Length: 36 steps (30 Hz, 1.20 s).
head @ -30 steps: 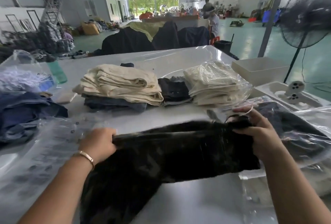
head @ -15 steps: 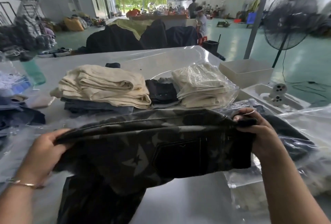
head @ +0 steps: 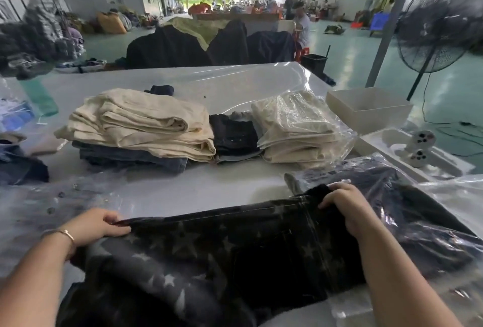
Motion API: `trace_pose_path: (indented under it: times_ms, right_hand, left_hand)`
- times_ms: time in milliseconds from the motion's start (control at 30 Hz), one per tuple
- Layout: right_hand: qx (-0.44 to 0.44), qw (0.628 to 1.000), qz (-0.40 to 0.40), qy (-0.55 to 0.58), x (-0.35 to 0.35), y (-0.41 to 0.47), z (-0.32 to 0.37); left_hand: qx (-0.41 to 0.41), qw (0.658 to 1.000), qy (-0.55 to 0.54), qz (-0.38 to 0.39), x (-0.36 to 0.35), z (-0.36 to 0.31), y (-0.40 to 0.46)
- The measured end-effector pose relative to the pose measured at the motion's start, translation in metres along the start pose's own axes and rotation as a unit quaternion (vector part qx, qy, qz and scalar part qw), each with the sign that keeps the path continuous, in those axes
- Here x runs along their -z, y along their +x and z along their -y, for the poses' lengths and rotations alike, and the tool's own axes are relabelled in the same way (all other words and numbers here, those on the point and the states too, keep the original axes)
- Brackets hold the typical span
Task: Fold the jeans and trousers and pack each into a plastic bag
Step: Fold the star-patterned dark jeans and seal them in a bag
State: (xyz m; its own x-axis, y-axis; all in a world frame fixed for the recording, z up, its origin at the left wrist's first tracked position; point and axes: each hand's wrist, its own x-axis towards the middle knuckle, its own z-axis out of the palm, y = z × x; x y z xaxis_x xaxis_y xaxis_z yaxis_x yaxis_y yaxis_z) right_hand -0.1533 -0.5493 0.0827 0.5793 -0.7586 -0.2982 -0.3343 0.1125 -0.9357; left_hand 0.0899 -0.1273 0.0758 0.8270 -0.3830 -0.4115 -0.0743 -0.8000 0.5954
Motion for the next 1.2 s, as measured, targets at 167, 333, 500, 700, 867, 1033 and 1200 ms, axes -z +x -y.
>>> trace_pose_path:
  times_ms: [167, 333, 500, 700, 867, 1033, 1200]
  right_hand:
    - [-0.009, 0.999, 0.028, -0.013, -0.04, 0.036, -0.015]
    - [0.048, 0.984, -0.041, -0.165, -0.043, 0.07, -0.03]
    - [0.11, 0.96, -0.076, -0.247, -0.052, 0.079, -0.034]
    - [-0.02, 1.0, 0.022, -0.007, -0.05, 0.087, -0.016]
    - [-0.048, 0.987, 0.138, 0.065, -0.043, 0.092, -0.001]
    - [-0.008, 0.998, 0.016, -0.064, -0.046, 0.121, -0.008]
    - [0.13, 0.922, -0.071, -0.358, -0.056, 0.128, -0.028]
  left_hand:
    - [0.046, 0.976, 0.125, -0.174, -0.034, 0.03, 0.049]
    - [-0.016, 0.969, 0.166, -0.18, -0.061, 0.04, 0.072]
    - [-0.014, 0.963, 0.223, -0.152, -0.081, 0.045, 0.095]
    - [0.017, 0.98, 0.129, -0.149, -0.082, 0.044, 0.116]
    - [0.014, 0.977, 0.179, -0.119, -0.074, 0.044, 0.132]
    - [-0.009, 0.97, 0.189, -0.153, -0.082, 0.04, 0.137]
    - [0.004, 0.954, 0.267, -0.137, -0.093, 0.036, 0.143]
